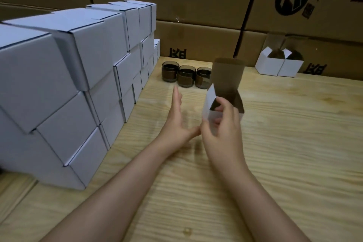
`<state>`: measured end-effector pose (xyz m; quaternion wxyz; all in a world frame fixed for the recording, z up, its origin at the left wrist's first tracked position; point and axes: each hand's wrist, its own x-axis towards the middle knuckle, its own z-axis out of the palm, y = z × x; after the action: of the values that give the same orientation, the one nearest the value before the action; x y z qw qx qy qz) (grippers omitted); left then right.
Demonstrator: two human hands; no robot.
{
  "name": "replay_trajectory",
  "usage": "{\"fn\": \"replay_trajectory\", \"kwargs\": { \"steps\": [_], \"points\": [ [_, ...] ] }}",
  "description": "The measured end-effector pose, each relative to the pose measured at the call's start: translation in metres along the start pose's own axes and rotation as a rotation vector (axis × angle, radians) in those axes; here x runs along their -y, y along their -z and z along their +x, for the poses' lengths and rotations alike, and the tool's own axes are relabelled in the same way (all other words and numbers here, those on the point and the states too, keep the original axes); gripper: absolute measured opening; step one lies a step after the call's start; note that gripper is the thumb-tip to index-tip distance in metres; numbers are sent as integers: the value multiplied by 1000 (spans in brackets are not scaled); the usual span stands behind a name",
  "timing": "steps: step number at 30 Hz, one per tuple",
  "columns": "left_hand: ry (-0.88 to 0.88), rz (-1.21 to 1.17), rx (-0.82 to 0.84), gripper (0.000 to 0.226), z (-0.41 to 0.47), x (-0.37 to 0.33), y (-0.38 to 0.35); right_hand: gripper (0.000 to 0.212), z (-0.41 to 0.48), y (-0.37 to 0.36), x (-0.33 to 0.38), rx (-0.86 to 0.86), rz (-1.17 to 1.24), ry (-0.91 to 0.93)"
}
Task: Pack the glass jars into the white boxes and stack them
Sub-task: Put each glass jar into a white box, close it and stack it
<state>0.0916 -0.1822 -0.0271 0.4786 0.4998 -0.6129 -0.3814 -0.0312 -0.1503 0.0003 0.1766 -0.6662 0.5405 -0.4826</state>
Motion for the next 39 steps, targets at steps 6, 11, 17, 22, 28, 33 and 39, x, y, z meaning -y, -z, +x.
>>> {"fn": "replay_trajectory", "kwargs": {
  "steps": [6, 11, 17, 22, 28, 33, 39],
  "points": [
    [4, -6, -5, 112, -1, 2, 1, 34, -3, 3, -6, -94, 36, 170],
    [-2, 8, -5, 89, 2, 5, -2, 30, 14, 12, -23, -405, -11, 214],
    [-66, -11, 108, 83, -1, 1, -3, 46, 30, 11, -44, -106, 304, -217],
    [-99, 0, 56, 76, -3, -3, -4, 18, 30, 9, -45, -211, 285, -185],
    [-140, 71, 66, 81, -4, -3, -3, 20, 35, 11, -52, -314, 365, -337],
    [-192, 150, 96, 72, -6, -4, -4, 40, 33, 12, -49, -199, 462, -302],
    [-235, 194, -29, 39, -9, -10, -6, 32, 31, 12, -50, -217, 497, -200]
  ]
}}
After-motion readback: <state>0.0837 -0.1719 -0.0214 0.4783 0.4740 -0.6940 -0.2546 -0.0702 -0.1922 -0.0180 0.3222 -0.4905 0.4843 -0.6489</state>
